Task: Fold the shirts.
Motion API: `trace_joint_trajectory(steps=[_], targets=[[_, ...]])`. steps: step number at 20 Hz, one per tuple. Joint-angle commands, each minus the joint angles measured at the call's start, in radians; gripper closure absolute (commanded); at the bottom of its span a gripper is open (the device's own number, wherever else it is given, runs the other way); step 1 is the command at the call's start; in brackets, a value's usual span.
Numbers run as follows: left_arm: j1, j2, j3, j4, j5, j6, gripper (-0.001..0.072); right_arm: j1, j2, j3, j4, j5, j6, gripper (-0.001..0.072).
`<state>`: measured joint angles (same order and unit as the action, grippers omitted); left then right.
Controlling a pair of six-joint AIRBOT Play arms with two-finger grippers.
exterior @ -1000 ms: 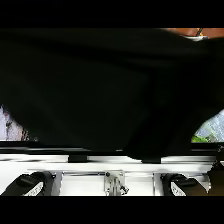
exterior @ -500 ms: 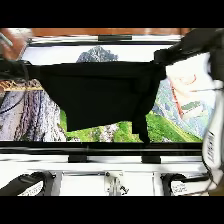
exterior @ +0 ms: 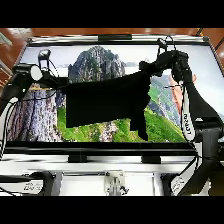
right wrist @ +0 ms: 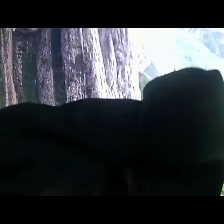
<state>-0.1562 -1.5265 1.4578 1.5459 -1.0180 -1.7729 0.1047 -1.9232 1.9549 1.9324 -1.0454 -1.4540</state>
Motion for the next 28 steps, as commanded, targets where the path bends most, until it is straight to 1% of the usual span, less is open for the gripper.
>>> trace_joint_trajectory(steps=[1, 3, 5, 6, 7, 8, 10, 12, 14, 17, 21, 24, 25, 27, 28], targets=[[0.031, -0.044, 0.026, -0.051, -0.181, -0.024, 0.0082, -0.026, 0.018, 0.002, 0.023, -0.103, 0.005, 0.0055], [0.083, -0.037, 0.079, -0.051, -0.365, 0.08, 0.0079, -0.073, 0.083, 0.001, 0.003, -0.229, -0.072, 0.0052], [0.14, 0.003, 0.073, -0.053, -0.497, 0.172, 0.0089, -0.124, 0.145, 0.001, -0.108, -0.404, -0.123, 0.0063], [0.166, 0.031, 0.042, -0.071, -0.526, 0.199, 0.0094, -0.151, 0.164, 0.001, -0.173, -0.505, -0.15, 0.0063], [0.194, 0.071, -0.023, -0.112, -0.53, 0.225, 0.0094, -0.177, 0.172, 0.001, -0.205, -0.593, -0.174, 0.0063], [0.221, 0.112, -0.109, -0.165, -0.515, 0.245, 0.0094, -0.208, 0.176, -0.003, -0.201, -0.662, -0.191, 0.0063], [0.268, 0.197, -0.328, -0.308, -0.427, 0.289, 0.0093, -0.261, 0.176, -0.017, -0.136, -0.71, -0.193, 0.0063], [0.287, 0.249, -0.509, -0.398, -0.291, 0.299, 0.0092, -0.288, 0.175, -0.029, -0.041, -0.691, -0.17, 0.0063], [0.284, 0.248, -0.613, -0.445, -0.175, 0.299, 0.0092, -0.283, 0.175, -0.029, 0.018, -0.655, -0.161, 0.0063], [0.265, 0.22, -0.686, -0.517, -0.029, 0.3, 0.0092, -0.265, 0.175, -0.029, 0.022, -0.601, -0.168, 0.0063], [0.21, 0.177, -0.688, -0.555, 0.055, 0.322, 0.0094, -0.265, 0.175, -0.029, 0.022, -0.595, -0.166, 0.0063], [0.179, 0.158, -0.688, -0.568, 0.124, 0.315, 0.0112, -0.265, 0.175, -0.029, 0.022, -0.613, -0.166, 0.0063], [0.174, 0.154, -0.688, -0.568, 0.15, 0.29, 0.0158, -0.265, 0.174, -0.029, 0.022, -0.62, -0.162, 0.0063], [0.173, 0.15, -0.688, -0.568, 0.187, 0.249, 0.0375, -0.265, 0.17, -0.029, 0.022, -0.642, -0.154, 0.0062], [0.174, 0.148, -0.688, -0.568, 0.193, 0.243, 0.0567, -0.261, 0.164, -0.037, 0.027, -0.66, -0.145, 0.0062]])
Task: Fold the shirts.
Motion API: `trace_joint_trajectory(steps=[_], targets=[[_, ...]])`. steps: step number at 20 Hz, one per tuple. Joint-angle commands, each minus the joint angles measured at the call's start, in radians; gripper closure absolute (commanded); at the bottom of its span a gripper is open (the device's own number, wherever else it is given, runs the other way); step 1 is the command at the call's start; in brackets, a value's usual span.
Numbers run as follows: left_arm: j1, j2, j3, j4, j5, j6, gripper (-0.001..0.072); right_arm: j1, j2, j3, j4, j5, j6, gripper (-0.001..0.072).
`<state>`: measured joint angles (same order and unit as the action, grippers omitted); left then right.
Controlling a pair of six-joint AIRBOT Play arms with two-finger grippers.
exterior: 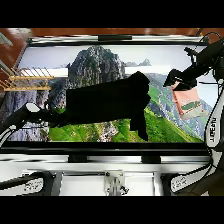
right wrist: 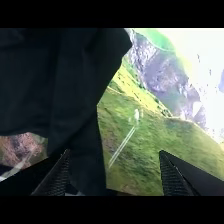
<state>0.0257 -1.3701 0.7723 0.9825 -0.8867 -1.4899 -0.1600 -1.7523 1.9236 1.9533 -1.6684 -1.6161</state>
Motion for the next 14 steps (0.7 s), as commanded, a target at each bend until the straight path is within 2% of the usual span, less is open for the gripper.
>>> trace_joint_trajectory(steps=[1, 4, 7, 9, 14], targets=[[-0.008, -0.007, -0.002, -0.005, 0.064, -0.039, 0.0668, 0.016, -0.008, -0.038, 0.009, -0.046, 0.01, 0.0062], [-0.008, 0.0, 0.003, -0.005, 0.04, -0.036, 0.0669, 0.087, -0.009, -0.221, 0.021, -0.01, -0.009, 0.0062], [-0.008, 0.023, 0.003, -0.006, 0.004, -0.002, 0.067, 0.175, -0.009, -0.39, 0.077, 0.113, -0.043, 0.0062], [-0.008, 0.038, 0.003, -0.006, -0.012, 0.005, 0.0669, 0.215, -0.009, -0.439, 0.08, 0.193, -0.043, 0.0062], [-0.008, 0.059, 0.003, -0.006, -0.012, 0.005, 0.067, 0.277, -0.009, -0.502, 0.081, 0.341, 0.029, 0.0062]])
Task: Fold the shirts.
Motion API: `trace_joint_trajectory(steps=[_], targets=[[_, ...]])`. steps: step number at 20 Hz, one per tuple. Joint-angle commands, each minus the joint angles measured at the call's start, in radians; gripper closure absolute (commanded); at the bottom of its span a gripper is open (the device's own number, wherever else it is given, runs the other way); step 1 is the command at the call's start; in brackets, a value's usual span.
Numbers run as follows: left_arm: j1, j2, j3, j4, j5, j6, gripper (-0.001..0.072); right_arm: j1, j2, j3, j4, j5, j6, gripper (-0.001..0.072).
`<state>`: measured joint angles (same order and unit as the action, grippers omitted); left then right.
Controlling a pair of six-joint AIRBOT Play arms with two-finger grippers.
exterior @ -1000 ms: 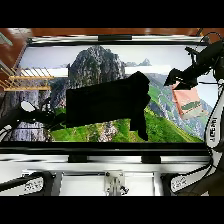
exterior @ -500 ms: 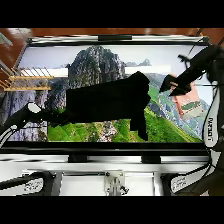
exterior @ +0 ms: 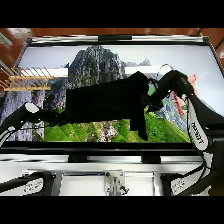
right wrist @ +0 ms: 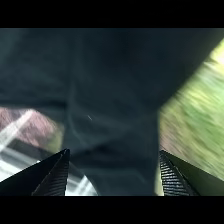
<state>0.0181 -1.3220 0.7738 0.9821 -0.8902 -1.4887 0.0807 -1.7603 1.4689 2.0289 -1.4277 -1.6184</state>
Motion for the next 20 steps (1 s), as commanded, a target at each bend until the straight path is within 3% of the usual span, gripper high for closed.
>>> trace_joint_trajectory(steps=[1, 9, 11, 12, 14, 15, 17, 20], targets=[[0.0, 0.013, 0.001, -0.006, -0.008, 0.004, 0.067, 0.045, -0.001, -0.052, 0.008, 0.113, 0.038, 0.0063], [0.0, 0.013, 0.001, -0.007, -0.008, 0.004, 0.067, 0.089, -0.001, -0.052, 0.005, 0.142, 0.044, 0.0065], [0.0, 0.013, 0.001, -0.007, -0.008, 0.005, 0.067, 0.089, -0.001, -0.052, 0.006, 0.143, 0.045, 0.0281], [0.0, 0.013, 0.001, -0.007, -0.008, 0.012, 0.067, 0.089, 0.0, -0.051, 0.013, 0.137, 0.042, 0.0282], [0.0, 0.017, 0.003, -0.007, -0.013, 0.023, 0.067, 0.082, 0.005, -0.032, -0.005, 0.043, -0.036, 0.007], [0.0, 0.021, 0.006, -0.007, -0.014, 0.039, 0.067, 0.071, 0.013, -0.021, -0.035, 0.0, -0.067, 0.0033], [0.0, 0.026, 0.015, -0.006, -0.023, 0.048, 0.067, 0.026, 0.033, -0.016, -0.095, -0.037, -0.087, 0.0033], [0.0, 0.027, 0.015, -0.006, -0.026, 0.049, 0.067, -0.062, 0.032, -0.052, -0.009, -0.06, -0.087, 0.0033]])
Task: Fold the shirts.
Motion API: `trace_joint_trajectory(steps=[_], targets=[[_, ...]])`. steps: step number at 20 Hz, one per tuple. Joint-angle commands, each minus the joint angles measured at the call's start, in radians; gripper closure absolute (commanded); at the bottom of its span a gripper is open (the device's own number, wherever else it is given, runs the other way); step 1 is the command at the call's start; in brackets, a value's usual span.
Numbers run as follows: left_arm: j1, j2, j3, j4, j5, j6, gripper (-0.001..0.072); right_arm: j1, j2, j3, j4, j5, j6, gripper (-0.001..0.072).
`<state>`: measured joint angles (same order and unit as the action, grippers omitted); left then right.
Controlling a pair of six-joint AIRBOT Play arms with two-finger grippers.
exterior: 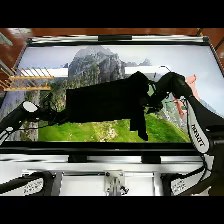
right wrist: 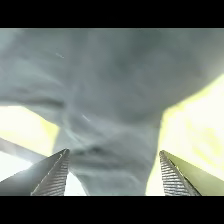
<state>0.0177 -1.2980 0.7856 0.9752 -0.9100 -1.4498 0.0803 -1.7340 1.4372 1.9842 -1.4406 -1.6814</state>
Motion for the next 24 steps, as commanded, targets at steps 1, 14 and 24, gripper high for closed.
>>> trace_joint_trajectory(steps=[1, 14, 24], targets=[[0.001, 0.003, 0.003, 0.001, -0.007, 0.011, 0.067, -0.075, 0.006, -0.05, 0.064, -0.032, -0.026, 0.0033], [-0.001, 0.061, 0.048, 0.0, -0.014, 0.116, 0.0671, -0.023, 0.063, -0.156, 0.108, 0.178, -0.113, 0.065], [-0.014, 0.562, 0.881, -0.016, 0.321, 0.208, 0.0671, -0.022, 0.652, 0.533, 0.113, 0.512, -0.256, 0.065]])
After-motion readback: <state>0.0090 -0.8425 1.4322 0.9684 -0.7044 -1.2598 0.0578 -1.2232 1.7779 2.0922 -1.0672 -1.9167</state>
